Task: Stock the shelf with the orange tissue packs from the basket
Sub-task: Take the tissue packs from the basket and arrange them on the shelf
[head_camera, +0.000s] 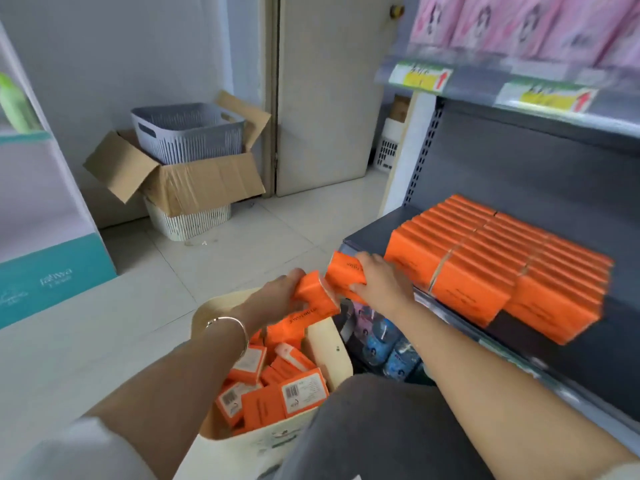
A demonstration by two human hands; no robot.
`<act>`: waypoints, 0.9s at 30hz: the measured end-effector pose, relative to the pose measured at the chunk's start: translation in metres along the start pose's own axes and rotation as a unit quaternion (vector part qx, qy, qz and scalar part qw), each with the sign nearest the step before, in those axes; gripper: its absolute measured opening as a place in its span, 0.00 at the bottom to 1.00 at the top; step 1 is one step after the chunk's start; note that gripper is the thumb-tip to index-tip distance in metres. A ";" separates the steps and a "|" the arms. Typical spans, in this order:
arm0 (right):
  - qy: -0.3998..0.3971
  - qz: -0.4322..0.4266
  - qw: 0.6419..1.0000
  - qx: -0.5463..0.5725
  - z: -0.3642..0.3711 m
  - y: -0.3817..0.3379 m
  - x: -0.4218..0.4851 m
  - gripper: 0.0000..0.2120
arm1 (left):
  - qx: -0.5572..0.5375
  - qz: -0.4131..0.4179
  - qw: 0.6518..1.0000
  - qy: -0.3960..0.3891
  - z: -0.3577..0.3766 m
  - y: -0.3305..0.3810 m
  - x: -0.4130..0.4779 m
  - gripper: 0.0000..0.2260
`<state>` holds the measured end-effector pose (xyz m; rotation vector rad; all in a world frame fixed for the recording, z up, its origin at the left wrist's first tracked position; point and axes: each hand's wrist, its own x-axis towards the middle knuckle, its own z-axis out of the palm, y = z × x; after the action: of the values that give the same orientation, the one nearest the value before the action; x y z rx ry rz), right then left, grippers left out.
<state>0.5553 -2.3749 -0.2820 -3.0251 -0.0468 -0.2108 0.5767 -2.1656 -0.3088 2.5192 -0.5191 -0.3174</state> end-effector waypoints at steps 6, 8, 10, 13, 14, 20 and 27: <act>0.103 0.073 0.991 0.033 -0.064 0.031 -0.033 0.24 | 0.026 0.082 0.991 0.101 -0.021 0.079 -0.006 0.24; 0.139 0.101 0.984 0.041 -0.081 0.045 -0.046 0.25 | 0.037 0.106 0.985 0.128 -0.023 0.105 -0.007 0.24; 0.172 0.126 0.976 0.040 -0.095 0.064 -0.063 0.25 | 0.049 0.130 0.979 0.149 -0.021 0.130 -0.008 0.23; 0.226 0.175 0.958 0.028 -0.111 0.098 -0.089 0.26 | 0.059 0.164 0.970 0.172 -0.012 0.163 -0.007 0.23; 0.248 0.195 0.949 0.024 -0.114 0.110 -0.098 0.25 | 0.059 0.174 0.966 0.180 -0.009 0.172 -0.006 0.23; 0.243 0.304 0.921 0.016 -0.112 0.179 -0.142 0.25 | 0.063 0.230 0.948 0.210 0.013 0.222 0.012 0.21; 0.106 0.283 0.953 -0.024 -0.073 0.216 -0.160 0.26 | 0.114 0.239 0.945 0.191 0.038 0.258 0.036 0.21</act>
<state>0.3955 -2.6009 -0.2554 -2.8862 0.8373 -0.4781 0.5203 -2.3995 -0.2015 2.4720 -1.0188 0.4280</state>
